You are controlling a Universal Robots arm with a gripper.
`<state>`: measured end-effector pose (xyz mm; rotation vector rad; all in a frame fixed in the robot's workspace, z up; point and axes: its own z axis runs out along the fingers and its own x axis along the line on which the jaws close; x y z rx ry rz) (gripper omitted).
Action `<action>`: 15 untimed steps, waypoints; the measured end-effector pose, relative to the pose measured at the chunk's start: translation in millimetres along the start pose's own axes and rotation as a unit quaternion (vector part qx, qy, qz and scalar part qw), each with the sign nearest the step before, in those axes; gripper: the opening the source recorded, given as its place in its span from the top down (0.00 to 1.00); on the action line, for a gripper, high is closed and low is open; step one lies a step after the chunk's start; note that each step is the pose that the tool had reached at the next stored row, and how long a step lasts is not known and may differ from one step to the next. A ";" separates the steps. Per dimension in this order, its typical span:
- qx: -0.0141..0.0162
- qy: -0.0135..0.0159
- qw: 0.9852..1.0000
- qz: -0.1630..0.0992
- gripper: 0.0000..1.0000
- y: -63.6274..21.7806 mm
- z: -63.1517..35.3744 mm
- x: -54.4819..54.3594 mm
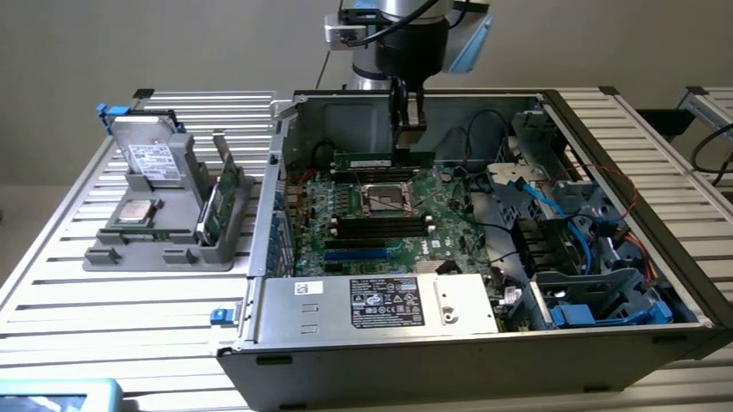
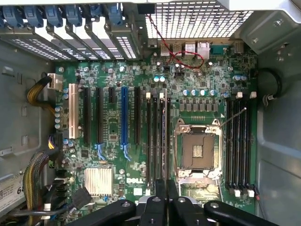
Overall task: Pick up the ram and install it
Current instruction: 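Insert the ram into the slot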
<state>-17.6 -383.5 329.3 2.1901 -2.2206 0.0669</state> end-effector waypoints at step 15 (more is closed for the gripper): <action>0.001 0.014 1.000 0.000 0.88 -1.4 20.2 -1.0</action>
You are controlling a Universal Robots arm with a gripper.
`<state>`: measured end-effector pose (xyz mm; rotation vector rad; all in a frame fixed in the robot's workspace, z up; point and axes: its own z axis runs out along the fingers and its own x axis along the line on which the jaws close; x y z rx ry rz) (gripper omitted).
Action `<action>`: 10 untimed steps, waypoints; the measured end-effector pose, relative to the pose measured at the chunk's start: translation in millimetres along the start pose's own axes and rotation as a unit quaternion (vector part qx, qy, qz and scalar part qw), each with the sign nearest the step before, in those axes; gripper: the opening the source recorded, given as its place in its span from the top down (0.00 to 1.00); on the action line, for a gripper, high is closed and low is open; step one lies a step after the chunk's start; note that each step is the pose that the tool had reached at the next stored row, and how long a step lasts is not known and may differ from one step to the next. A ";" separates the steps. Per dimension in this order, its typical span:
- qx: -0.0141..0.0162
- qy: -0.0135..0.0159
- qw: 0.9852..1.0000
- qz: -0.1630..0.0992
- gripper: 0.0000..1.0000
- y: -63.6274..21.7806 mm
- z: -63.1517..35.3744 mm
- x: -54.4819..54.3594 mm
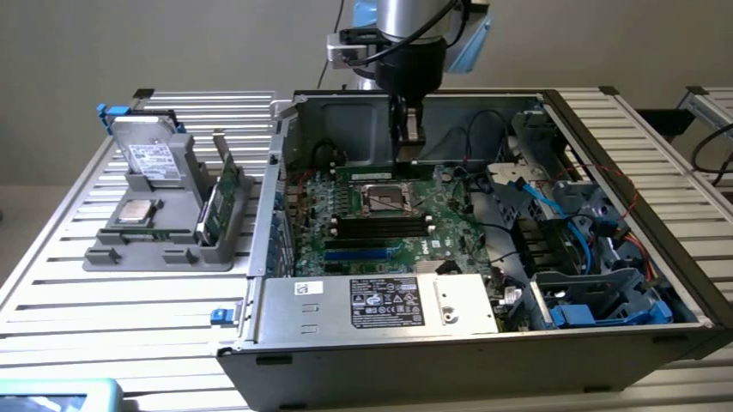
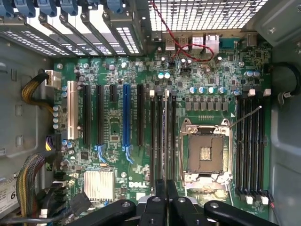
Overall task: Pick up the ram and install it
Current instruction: 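Insert the ram into the slot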
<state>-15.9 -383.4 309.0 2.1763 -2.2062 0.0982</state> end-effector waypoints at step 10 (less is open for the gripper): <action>0.000 0.006 1.000 0.000 0.88 -0.3 5.7 -0.4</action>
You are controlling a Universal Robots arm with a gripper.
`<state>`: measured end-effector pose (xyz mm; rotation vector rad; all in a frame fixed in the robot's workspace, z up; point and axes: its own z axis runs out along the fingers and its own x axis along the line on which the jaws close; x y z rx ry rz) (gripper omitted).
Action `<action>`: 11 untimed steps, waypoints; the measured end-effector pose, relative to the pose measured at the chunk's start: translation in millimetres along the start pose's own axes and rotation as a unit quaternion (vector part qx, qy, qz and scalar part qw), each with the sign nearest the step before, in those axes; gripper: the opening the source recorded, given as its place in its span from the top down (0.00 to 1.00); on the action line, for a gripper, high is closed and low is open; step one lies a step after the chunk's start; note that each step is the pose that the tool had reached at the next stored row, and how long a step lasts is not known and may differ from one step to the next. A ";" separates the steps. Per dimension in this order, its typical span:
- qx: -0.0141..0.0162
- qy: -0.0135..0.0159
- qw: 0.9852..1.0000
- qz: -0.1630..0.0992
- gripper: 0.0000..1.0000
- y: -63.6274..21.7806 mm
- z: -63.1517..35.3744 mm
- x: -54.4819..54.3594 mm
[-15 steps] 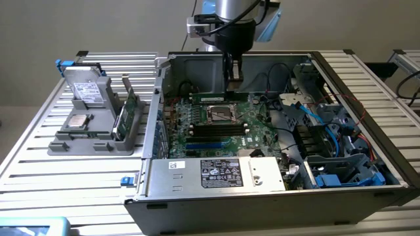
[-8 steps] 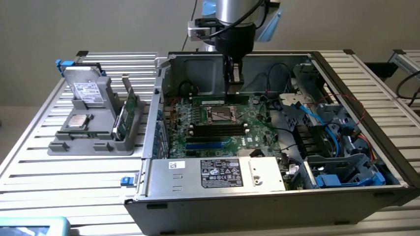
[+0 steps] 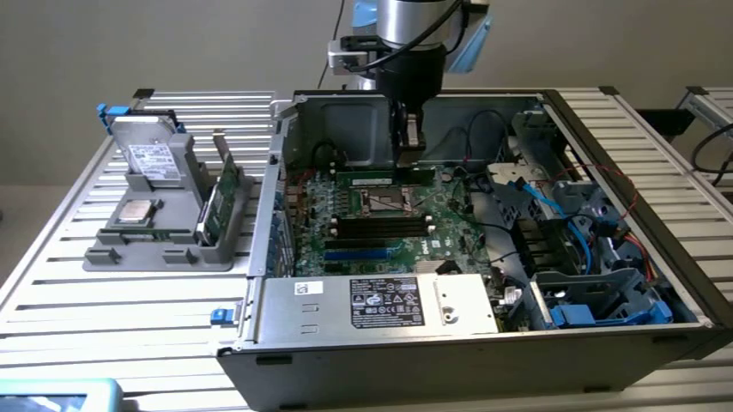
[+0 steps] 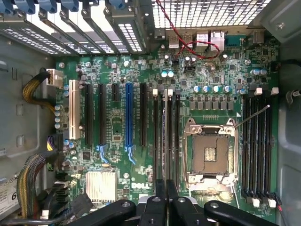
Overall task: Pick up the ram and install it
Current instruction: 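Insert the ram into the slot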
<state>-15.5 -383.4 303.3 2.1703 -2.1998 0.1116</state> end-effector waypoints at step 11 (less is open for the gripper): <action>0.000 0.001 1.000 0.000 0.88 -0.7 8.8 -0.8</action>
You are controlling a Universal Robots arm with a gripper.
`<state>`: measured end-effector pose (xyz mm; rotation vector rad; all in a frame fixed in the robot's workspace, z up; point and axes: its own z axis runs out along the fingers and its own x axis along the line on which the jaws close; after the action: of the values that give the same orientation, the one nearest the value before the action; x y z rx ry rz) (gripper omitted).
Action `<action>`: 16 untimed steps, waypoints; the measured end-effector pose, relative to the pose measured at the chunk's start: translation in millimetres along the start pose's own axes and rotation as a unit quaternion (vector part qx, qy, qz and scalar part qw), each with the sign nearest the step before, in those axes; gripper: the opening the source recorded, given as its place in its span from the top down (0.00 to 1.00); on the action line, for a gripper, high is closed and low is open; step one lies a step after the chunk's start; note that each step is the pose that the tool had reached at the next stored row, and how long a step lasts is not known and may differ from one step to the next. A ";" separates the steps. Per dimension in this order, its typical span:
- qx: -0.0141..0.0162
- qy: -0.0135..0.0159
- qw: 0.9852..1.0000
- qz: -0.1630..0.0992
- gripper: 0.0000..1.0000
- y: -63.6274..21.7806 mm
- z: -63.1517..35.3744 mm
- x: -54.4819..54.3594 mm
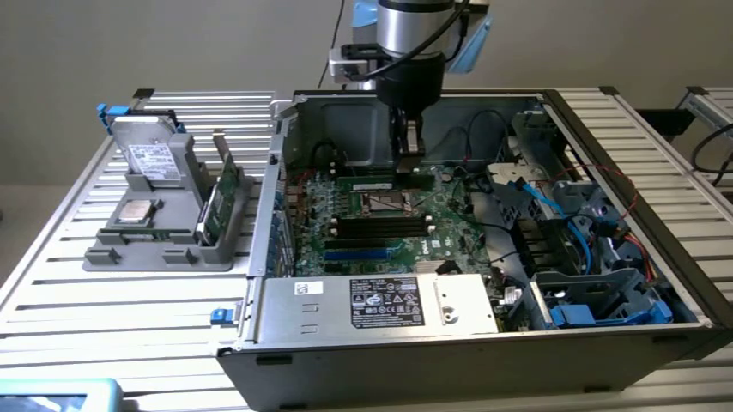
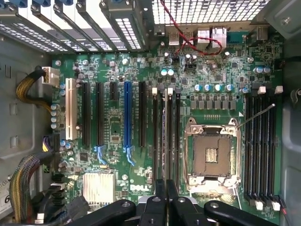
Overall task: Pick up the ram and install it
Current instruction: 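Insert the ram into the slot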
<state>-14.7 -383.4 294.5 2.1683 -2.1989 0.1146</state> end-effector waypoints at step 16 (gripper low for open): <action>-0.001 0.006 1.000 0.010 0.88 -2.7 8.1 0.4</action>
<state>-11.9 -384.6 286.6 2.1387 -2.2142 0.1246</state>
